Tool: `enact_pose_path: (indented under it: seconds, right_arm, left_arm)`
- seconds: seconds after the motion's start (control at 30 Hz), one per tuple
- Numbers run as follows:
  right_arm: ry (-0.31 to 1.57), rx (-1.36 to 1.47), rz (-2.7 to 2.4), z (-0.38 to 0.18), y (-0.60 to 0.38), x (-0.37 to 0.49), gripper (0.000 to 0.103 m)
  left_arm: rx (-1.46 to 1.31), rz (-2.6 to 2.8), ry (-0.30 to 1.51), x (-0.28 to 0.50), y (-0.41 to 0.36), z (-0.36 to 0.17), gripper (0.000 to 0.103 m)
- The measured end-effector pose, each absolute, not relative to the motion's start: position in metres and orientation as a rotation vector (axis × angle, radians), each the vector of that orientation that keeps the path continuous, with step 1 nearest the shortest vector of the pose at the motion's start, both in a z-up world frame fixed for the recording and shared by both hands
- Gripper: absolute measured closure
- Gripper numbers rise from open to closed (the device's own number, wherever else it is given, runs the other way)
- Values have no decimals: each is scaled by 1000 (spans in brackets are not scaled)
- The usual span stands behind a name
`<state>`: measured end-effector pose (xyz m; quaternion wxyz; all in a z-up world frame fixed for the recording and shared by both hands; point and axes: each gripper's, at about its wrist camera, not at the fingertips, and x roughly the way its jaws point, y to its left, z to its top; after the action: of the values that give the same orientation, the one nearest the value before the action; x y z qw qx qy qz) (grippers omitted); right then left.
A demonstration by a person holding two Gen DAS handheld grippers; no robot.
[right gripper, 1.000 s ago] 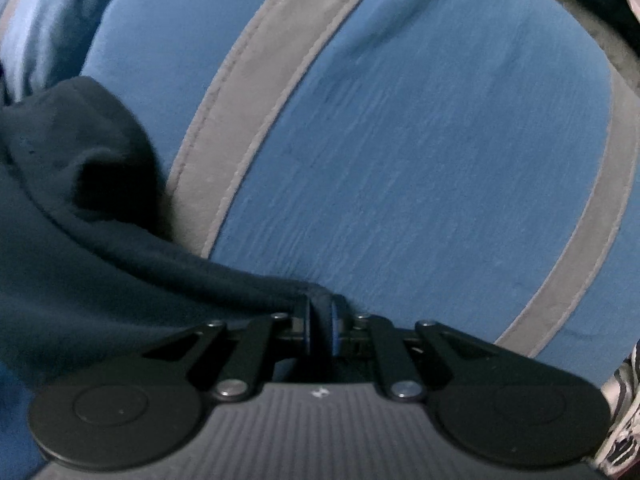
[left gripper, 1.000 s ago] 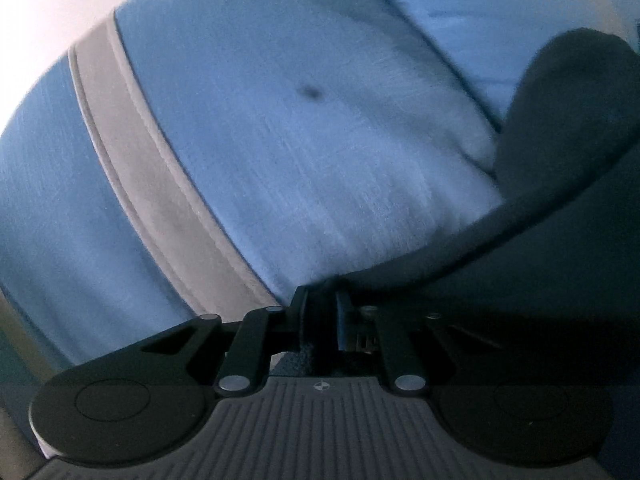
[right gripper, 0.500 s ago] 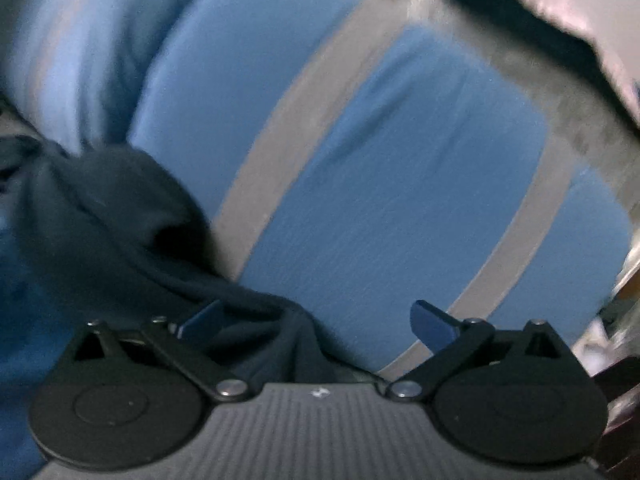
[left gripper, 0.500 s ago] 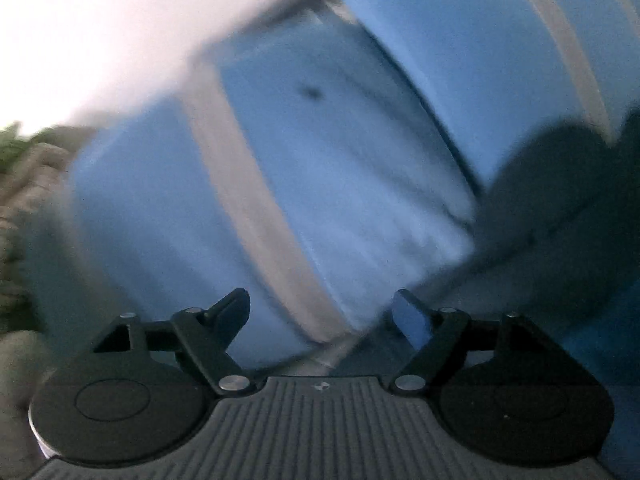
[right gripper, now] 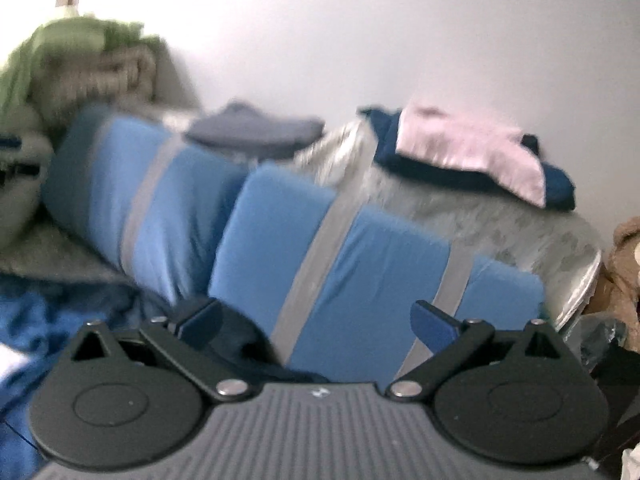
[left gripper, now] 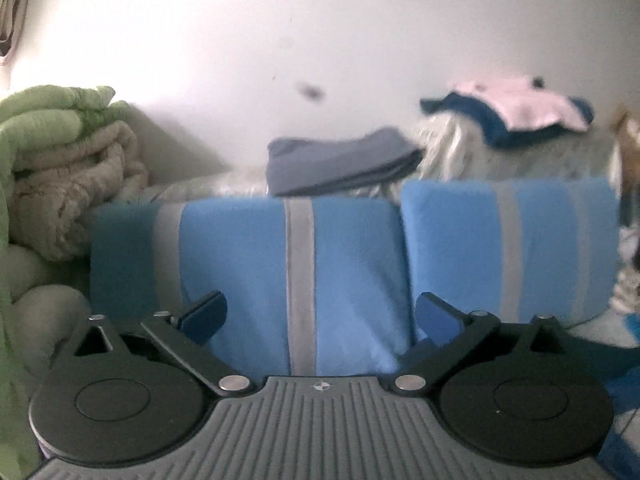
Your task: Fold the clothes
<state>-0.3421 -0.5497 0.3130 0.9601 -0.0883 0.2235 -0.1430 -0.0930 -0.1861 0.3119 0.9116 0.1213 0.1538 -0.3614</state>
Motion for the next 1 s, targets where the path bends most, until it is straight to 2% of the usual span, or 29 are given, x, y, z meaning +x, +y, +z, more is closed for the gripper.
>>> enact_pose_path:
  seconds: [0.2,0.37,0.6,0.87,1.0]
  right_arm:
    - [311,-65,-337,373,-559,-385,0]
    - [328,-106,-342,363,-551,-391,0]
    - [439,-127,-255,276,-524,-383,0]
    - [625,-114,-189,163,-499,-342,0]
    - [673,-103,-153,133,-484,-321,0]
  left_arm:
    - [152,-811,330,-107,-136,344,0]
    - [112,-831,333,-106,-100,331,0]
    - [103,-823,364,-106,-41,261,0]
    - [-189,-749,522,-83,48,175,0]
    - [-293,-692,555,-76,86,150,0]
